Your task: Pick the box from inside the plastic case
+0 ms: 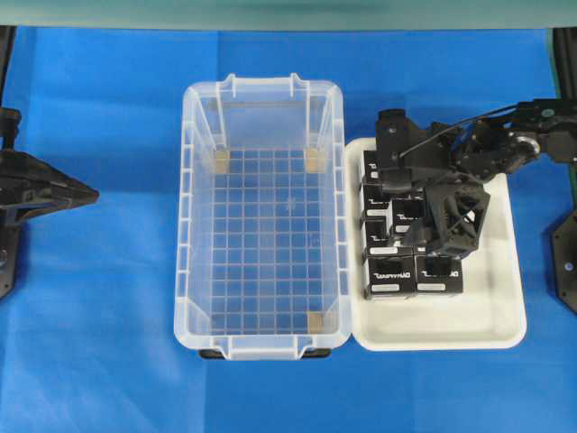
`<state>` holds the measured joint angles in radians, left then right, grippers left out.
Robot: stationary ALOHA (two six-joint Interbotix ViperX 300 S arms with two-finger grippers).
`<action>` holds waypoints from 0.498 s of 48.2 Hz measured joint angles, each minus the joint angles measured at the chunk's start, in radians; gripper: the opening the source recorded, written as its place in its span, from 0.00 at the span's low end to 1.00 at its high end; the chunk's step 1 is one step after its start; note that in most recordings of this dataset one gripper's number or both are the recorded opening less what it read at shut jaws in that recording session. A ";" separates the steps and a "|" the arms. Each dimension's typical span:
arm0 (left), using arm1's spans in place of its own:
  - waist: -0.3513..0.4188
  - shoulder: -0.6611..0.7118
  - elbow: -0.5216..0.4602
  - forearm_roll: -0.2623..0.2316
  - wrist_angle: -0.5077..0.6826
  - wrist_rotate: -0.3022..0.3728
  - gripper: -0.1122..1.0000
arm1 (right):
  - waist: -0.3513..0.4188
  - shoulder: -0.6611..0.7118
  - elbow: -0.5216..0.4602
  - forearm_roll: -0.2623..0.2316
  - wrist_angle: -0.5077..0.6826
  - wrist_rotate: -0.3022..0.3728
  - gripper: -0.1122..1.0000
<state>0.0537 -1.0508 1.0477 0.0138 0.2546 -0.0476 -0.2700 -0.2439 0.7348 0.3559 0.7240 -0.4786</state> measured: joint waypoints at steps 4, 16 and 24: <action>0.000 -0.005 0.002 0.000 0.000 0.000 0.04 | 0.000 -0.014 0.000 0.000 0.000 0.000 0.96; 0.000 -0.005 0.000 0.002 0.000 0.000 0.04 | -0.002 -0.112 -0.034 0.000 0.049 0.009 0.96; -0.002 -0.005 0.000 0.002 0.000 0.000 0.04 | 0.000 -0.227 -0.061 0.000 0.054 0.012 0.96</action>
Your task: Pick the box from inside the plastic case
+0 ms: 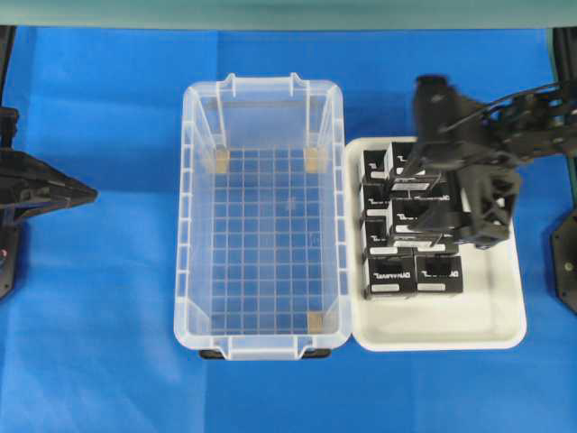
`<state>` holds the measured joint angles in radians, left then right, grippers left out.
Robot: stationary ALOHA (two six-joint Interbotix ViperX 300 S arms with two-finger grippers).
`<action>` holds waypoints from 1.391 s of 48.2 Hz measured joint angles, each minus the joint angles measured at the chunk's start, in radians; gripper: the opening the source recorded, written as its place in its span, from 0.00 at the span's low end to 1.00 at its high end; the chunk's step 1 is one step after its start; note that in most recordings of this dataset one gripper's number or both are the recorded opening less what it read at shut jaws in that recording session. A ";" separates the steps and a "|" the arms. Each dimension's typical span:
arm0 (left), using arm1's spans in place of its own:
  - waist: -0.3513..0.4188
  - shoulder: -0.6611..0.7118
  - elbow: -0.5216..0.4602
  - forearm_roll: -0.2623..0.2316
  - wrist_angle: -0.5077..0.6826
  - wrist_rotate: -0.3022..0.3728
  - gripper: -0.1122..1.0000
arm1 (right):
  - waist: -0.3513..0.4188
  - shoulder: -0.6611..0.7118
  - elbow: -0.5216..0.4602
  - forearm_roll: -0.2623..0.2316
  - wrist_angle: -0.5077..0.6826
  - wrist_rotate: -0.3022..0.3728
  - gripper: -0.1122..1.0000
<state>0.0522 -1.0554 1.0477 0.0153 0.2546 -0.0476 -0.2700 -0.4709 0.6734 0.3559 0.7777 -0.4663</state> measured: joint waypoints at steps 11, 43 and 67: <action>0.002 0.000 0.000 -0.002 0.000 0.000 0.04 | 0.002 -0.179 0.041 0.000 -0.086 0.000 0.96; 0.002 -0.044 0.002 -0.002 -0.003 0.006 0.04 | 0.015 -0.552 0.227 0.002 -0.321 0.089 0.96; -0.002 -0.057 0.002 -0.002 -0.003 0.012 0.04 | 0.017 -0.586 0.256 0.002 -0.322 0.100 0.96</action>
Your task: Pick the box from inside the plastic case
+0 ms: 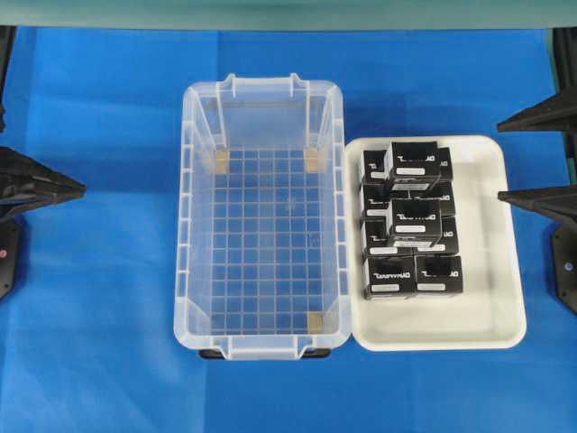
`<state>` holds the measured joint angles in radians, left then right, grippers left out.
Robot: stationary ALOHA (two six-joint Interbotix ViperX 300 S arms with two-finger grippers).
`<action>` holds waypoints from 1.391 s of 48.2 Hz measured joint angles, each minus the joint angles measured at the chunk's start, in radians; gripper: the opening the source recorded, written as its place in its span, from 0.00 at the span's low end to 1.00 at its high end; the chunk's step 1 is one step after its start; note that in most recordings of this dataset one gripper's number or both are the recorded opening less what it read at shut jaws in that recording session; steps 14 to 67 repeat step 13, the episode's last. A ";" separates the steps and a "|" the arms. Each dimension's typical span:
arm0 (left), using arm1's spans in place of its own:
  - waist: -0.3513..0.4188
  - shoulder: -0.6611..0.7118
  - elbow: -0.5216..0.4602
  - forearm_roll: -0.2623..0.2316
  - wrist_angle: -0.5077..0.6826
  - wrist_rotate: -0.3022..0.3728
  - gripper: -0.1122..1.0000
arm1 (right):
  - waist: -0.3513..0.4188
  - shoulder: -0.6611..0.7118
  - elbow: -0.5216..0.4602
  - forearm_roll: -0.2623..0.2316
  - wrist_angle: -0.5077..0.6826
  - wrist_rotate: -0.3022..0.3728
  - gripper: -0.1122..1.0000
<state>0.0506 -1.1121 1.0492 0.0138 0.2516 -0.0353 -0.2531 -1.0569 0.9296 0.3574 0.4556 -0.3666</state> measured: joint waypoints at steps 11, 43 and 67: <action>-0.003 0.002 0.006 0.002 0.023 -0.015 0.04 | 0.002 -0.041 0.015 0.000 0.008 0.005 0.96; -0.003 0.000 0.011 0.002 0.026 -0.015 0.04 | 0.002 -0.051 0.021 0.003 0.014 0.005 0.96; -0.003 0.000 0.011 0.002 0.026 -0.015 0.04 | 0.002 -0.051 0.021 0.003 0.014 0.005 0.96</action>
